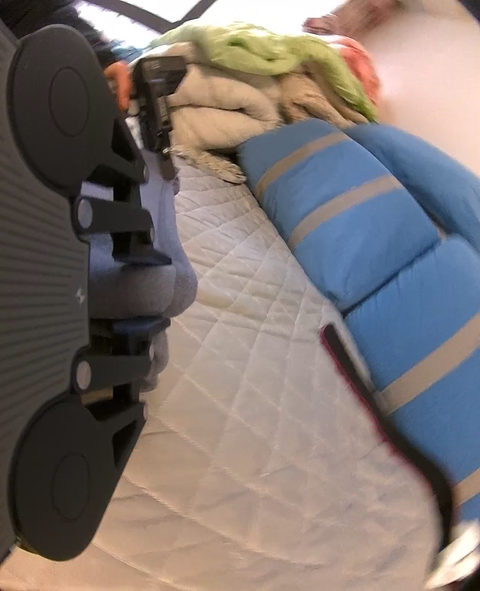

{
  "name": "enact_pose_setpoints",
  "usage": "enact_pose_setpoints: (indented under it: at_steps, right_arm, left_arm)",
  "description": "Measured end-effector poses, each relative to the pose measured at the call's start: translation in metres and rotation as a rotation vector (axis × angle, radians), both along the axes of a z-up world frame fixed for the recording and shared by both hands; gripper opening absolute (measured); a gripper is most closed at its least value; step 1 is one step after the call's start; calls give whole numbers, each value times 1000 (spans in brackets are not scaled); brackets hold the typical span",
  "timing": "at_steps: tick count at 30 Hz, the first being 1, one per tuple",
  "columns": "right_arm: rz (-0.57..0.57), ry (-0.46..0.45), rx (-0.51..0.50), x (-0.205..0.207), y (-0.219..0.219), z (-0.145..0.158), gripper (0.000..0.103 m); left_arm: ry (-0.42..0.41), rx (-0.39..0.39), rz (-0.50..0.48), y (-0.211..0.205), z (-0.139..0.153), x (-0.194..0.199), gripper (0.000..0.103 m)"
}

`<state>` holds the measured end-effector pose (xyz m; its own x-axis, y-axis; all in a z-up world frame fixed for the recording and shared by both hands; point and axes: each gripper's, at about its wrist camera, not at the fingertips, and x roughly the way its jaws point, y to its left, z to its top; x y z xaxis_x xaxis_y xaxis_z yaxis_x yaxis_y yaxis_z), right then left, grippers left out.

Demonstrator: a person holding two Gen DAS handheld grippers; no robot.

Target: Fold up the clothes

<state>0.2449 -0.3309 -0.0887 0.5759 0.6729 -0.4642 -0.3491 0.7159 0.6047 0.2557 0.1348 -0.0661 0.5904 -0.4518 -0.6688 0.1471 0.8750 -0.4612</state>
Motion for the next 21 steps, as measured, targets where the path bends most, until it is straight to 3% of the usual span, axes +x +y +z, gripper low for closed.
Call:
enact_pose_setpoints:
  at_steps: [1,2,3,7,9,12,17,21]
  right_arm:
    - [15,-55,-60,-5,3,8,79]
    - [37,-119,-119,-10,4,17,100]
    - [64,-181,-164,-15,5,25,102]
    - [234,-378,-319,-35,11,46,103]
    - [335,-481,-395,-46,15,54,103]
    - [545,-602,-523,-65,30,60,103]
    - [801,-633,-645,-66,51,56,103]
    - [916,-612,-727,-51,59,45,103]
  left_arm:
    - [-18,35,-19,-1,5,-4,66]
    - [-45,71,-51,-2,11,-9,73]
    - [-73,107,-84,-4,17,-14,76]
    - [-177,229,-283,-15,35,-37,81]
    - [-243,305,-430,-24,41,-51,90]
    - [-326,398,-629,-38,46,-66,93]
    - [-354,476,-875,-56,48,-67,94]
    - [-337,525,-972,-63,32,-56,94]
